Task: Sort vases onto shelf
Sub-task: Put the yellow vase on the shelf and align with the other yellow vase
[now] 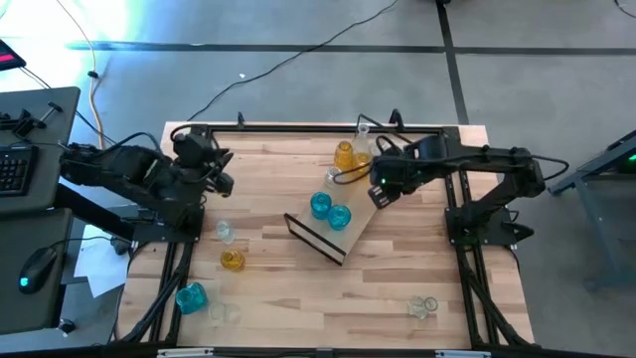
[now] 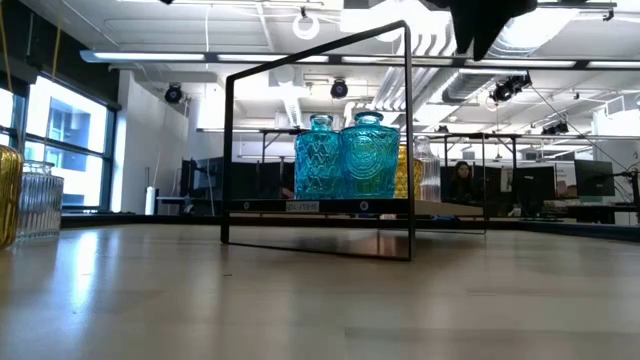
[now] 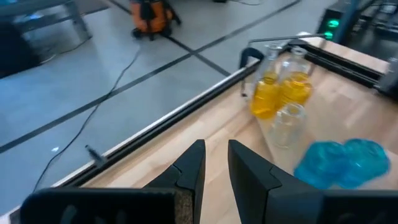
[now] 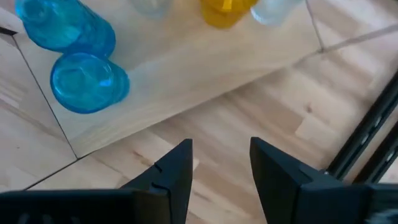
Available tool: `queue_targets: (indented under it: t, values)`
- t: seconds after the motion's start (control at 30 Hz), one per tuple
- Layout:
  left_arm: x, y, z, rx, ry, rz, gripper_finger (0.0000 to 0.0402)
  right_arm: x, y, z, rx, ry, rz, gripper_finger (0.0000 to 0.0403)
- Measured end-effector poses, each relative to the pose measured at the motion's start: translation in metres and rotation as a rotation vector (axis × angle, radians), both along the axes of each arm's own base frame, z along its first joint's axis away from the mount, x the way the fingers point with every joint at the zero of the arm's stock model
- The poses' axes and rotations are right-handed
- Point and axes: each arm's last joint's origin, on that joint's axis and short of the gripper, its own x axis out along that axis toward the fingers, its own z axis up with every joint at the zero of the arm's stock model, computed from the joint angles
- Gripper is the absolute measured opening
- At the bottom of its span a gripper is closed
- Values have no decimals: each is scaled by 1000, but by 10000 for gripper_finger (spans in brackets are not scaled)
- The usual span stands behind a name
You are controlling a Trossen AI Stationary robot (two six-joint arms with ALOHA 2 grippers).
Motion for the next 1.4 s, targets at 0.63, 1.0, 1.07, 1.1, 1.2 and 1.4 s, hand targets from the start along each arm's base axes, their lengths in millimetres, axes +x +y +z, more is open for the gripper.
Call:
queue_targets:
  t: [0.63, 1.0, 1.07, 1.1, 1.2, 1.4]
  values:
    - [10, 2, -4, -3, 50, 10, 60, 8, 20, 5, 337, -100, -11, 140]
    - [10, 1, -5, -22, 59, -8, 60, 14, 20, 7, 340, -156, -1, 140]
    - [10, 1, -5, -21, 60, -9, 60, 14, 20, 7, 340, -160, 0, 140]
    - [10, 1, -5, -21, 60, -9, 60, 14, 20, 7, 340, -162, 0, 140]
    - [10, 1, -5, -22, 60, -9, 60, 14, 20, 7, 341, -163, 0, 140]
    - [10, 1, -5, -21, 60, -9, 60, 14, 20, 7, 341, -163, 0, 140]
